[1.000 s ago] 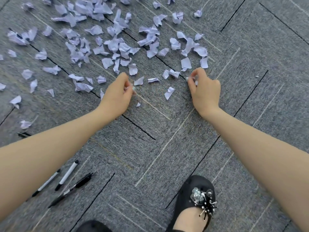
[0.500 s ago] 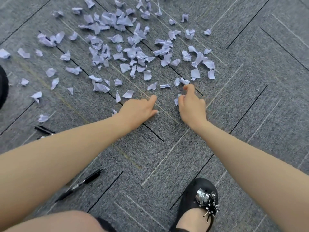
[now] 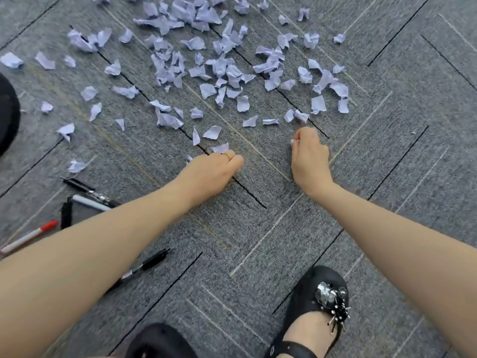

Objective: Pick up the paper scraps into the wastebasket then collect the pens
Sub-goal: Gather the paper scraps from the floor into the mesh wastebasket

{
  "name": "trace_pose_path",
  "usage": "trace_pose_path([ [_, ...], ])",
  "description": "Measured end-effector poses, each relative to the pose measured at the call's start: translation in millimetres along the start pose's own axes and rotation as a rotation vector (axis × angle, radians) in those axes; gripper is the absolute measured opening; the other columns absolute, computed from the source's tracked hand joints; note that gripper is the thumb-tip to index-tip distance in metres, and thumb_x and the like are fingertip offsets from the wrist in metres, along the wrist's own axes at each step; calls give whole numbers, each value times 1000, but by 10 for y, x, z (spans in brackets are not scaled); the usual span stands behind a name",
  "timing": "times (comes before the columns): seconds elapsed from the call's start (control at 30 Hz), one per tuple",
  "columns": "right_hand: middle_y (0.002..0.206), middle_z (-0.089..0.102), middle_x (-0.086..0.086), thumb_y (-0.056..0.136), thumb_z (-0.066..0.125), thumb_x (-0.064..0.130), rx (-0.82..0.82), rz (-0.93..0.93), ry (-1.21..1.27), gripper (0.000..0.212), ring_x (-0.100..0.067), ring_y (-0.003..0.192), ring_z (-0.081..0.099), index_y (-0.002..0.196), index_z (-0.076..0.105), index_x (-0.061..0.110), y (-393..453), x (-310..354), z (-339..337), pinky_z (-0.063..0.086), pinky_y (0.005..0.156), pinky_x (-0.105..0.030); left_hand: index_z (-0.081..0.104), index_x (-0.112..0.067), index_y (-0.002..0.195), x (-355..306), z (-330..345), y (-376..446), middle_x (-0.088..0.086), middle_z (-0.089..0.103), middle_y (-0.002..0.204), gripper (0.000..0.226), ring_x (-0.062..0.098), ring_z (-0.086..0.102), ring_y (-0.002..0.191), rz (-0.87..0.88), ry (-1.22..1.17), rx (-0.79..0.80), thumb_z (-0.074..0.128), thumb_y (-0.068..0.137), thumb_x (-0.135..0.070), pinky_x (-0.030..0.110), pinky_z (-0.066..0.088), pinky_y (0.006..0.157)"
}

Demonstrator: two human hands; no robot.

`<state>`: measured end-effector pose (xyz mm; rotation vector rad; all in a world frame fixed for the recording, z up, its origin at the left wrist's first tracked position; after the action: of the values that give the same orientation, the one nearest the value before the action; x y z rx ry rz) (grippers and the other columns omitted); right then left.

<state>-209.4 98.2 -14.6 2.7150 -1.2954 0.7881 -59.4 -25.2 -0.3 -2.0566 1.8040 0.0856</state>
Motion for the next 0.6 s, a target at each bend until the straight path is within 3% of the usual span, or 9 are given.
trace_pose_path([
  [0.1, 87, 36, -5, 96, 31, 10, -89, 5, 159, 13, -24, 71, 38, 84, 33, 14, -29, 91, 3, 34, 70, -41, 45, -7, 86, 192, -84, -195, -4, 35, 65, 27, 28, 49, 55, -174, -138, -150, 31, 100, -26, 32, 35, 43],
  [0.23, 83, 37, -1, 96, 30, 10, -55, -1, 285, 10, -17, 69, 35, 88, 35, 13, 4, 390, 94, 36, 63, -38, 34, -14, 78, 424, -126, -412, -7, 36, 55, 32, 15, 36, 44, -421, -286, -251, 41, 96, -40, 28, 31, 43],
  [0.33, 77, 37, 7, 98, 30, 14, 56, 6, 401, 8, -11, 65, 34, 93, 36, 15, 7, 631, 140, 32, 57, -27, 35, -13, 85, 473, -71, -544, -6, 36, 49, 37, 16, 34, 39, -450, -214, -200, 44, 90, -48, 24, 27, 39],
  [0.43, 79, 41, 2, 99, 31, 14, 175, 54, 530, 6, -7, 59, 32, 97, 37, 14, 17, 870, 195, 31, 52, -21, 44, -8, 99, 445, 66, -606, -7, 37, 49, 51, 14, 33, 35, -406, -62, -119, 47, 83, -56, 19, 23, 35],
  [0.53, 95, 52, -2, 98, 32, 13, 293, 130, 659, 6, -4, 52, 33, 100, 38, 13, 27, 1084, 278, 32, 46, -16, 44, -9, 110, 445, 102, -605, 2, 56, 63, 50, 23, 52, 46, -422, 34, -59, 47, 87, -54, 20, 25, 36],
  [0.6, 89, 52, 2, 98, 32, 13, 352, 163, 664, 10, -3, 49, 32, 103, 40, 10, 15, 1163, 308, 30, 41, -13, 44, -11, 114, 476, 78, -610, 6, 62, 72, 43, 25, 54, 51, -441, 32, -67, 45, 92, -47, 21, 26, 37],
])
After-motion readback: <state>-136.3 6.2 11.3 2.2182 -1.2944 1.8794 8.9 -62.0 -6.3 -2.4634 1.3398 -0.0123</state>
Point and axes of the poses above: each hand's wrist, its own y-axis towards the middle knuckle, its own z-axis out of the palm, x = y × z, the point moved 3 cm from there along y, towards the middle knuckle
